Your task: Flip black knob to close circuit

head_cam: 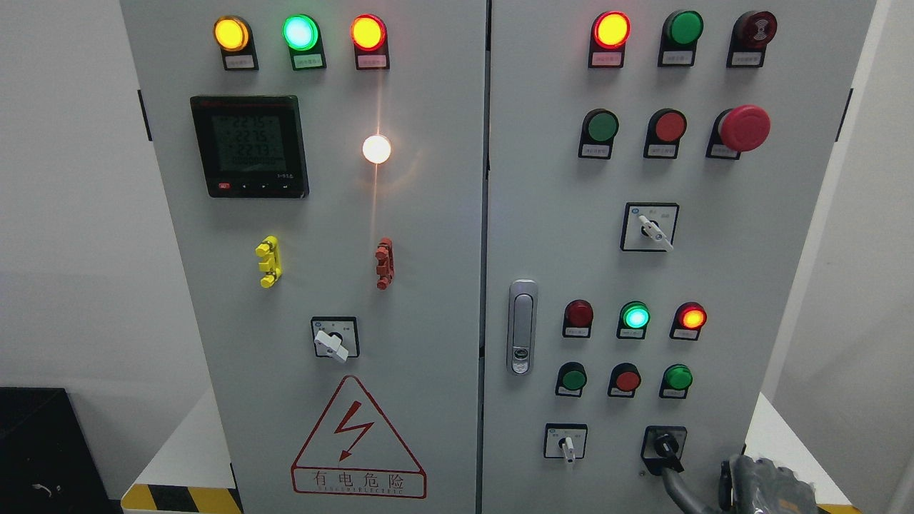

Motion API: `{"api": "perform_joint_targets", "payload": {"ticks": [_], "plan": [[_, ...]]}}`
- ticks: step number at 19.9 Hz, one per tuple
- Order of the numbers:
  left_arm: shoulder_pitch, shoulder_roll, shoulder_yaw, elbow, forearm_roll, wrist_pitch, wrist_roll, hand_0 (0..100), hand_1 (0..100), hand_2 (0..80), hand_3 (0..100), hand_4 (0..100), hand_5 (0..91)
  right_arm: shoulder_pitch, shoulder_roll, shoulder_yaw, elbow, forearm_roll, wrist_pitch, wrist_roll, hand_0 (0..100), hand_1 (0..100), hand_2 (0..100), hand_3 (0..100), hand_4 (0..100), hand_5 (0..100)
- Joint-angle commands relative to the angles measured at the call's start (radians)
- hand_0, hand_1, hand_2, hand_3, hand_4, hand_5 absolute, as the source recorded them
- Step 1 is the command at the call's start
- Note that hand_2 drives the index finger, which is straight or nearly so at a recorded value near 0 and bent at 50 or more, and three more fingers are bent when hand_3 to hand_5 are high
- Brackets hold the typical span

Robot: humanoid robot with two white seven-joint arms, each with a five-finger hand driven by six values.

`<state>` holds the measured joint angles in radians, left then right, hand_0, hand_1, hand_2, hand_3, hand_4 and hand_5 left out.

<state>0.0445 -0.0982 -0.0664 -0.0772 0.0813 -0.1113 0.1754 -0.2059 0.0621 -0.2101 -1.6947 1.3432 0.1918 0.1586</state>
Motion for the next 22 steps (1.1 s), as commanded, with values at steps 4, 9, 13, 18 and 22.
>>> {"api": "perform_joint_targets", "payload": {"ticks": [4, 9, 13, 18, 22], "plan": [[0.0, 0.0, 0.0, -0.001, 0.0, -0.001, -0.001, 12, 56, 0.0, 0, 0, 0.0, -0.007, 0.002, -0.017, -0.008, -0.013, 0.003, -0.005, 0, 0, 92, 100, 100, 99], [0.0, 0.0, 0.0, -0.001, 0.0, -0.001, -0.001, 12, 56, 0.0, 0, 0, 0.0, -0.007, 0.005, -0.017, -0.008, -0.015, 0.003, -0.007, 0, 0, 92, 100, 100, 99], [0.0, 0.0, 0.0, 0.0, 0.0, -0.001, 0.0, 12, 56, 0.0, 0, 0, 0.0, -0.007, 0.004, -0.017, -0.008, -0.015, 0.003, -0.007, 0, 0, 91, 100, 100, 99], [0.0, 0.0, 0.0, 0.0, 0.0, -0.001, 0.0, 12, 56, 0.0, 0, 0, 0.0, -0.007, 0.007, -0.017, -0.01, -0.015, 0.0, -0.007, 0, 0, 91, 100, 100, 99], [0.0, 0.0, -0.001, 0.0, 0.0, -0.001, 0.001, 12, 56, 0.0, 0, 0, 0.0, -0.006, 0.007, -0.015, -0.01, -0.015, -0.002, -0.01, 0, 0, 91, 100, 100, 99]]}}
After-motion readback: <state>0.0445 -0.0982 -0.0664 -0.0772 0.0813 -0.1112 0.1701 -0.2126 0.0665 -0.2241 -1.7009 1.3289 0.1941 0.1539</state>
